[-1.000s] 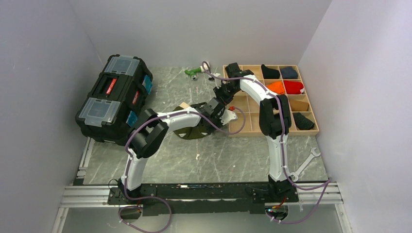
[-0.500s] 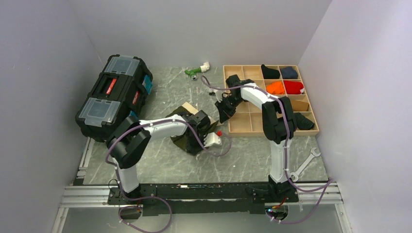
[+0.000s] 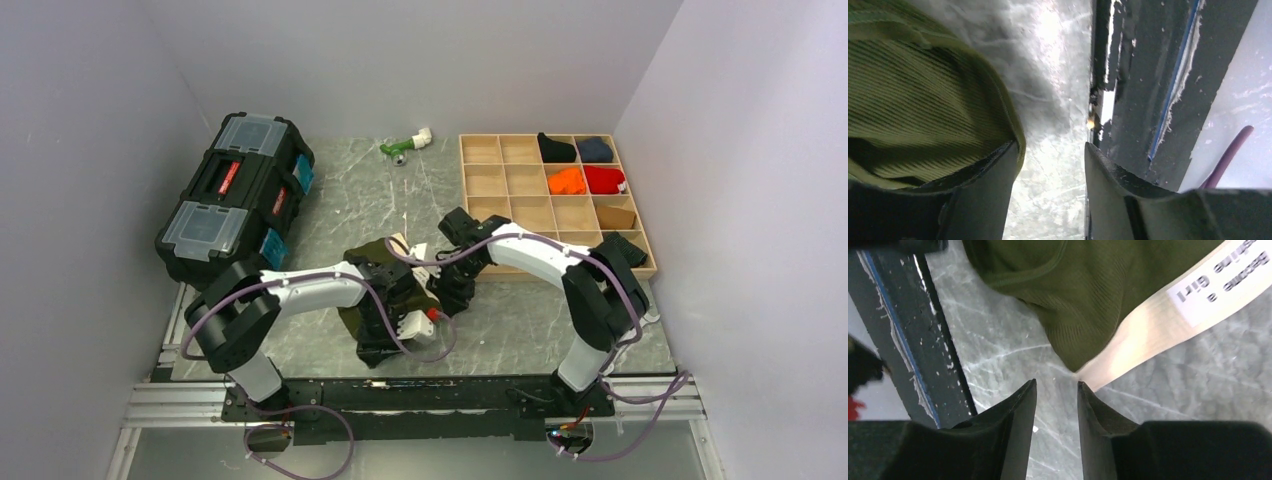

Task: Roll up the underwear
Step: Flatten out the underwear at the center of the board.

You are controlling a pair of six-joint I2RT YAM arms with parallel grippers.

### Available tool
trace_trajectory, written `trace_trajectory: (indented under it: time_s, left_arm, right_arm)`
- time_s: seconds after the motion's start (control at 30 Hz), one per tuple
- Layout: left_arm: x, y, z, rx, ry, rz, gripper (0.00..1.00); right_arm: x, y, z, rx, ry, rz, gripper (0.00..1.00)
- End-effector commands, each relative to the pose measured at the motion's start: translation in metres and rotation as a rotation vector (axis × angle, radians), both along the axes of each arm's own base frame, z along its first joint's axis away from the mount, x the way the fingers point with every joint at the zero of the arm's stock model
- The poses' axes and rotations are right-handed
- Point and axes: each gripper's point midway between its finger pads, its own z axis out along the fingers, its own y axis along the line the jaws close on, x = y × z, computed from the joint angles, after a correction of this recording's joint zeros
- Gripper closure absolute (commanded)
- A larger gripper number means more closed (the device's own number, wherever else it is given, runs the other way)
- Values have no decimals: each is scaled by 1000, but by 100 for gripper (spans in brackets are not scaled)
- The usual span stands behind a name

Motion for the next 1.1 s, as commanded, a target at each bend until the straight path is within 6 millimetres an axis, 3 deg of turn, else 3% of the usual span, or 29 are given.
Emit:
trace_trajectory:
  time_s: [0.0, 0.13, 0.3, 0.4, 0.53, 0.77, 1.07]
  left_arm:
    - [-8, 7, 15, -28, -15, 5, 37]
    - [5, 9, 28, -64, -109, 42, 29]
    - [41, 8, 59, -181, -193, 169, 20]
    - [69, 15, 82, -284, -185, 304, 17]
    - [105, 36, 108, -396, -180, 488, 16]
    - [129, 67, 125, -496, -146, 718, 15]
    - [131, 93, 117, -469, -155, 837, 15]
  right_arm:
    - [4, -3, 13, 49, -76, 5, 58]
    - [18, 1, 33, 94, -129, -17, 46]
    - [56, 15, 65, 178, -192, -97, 35]
    - [87, 32, 82, 245, -185, -169, 35]
    - [106, 69, 99, 378, -59, -164, 36]
    - [135, 120, 88, 489, 174, -165, 38]
    - [149, 140, 30, 472, 332, -215, 39]
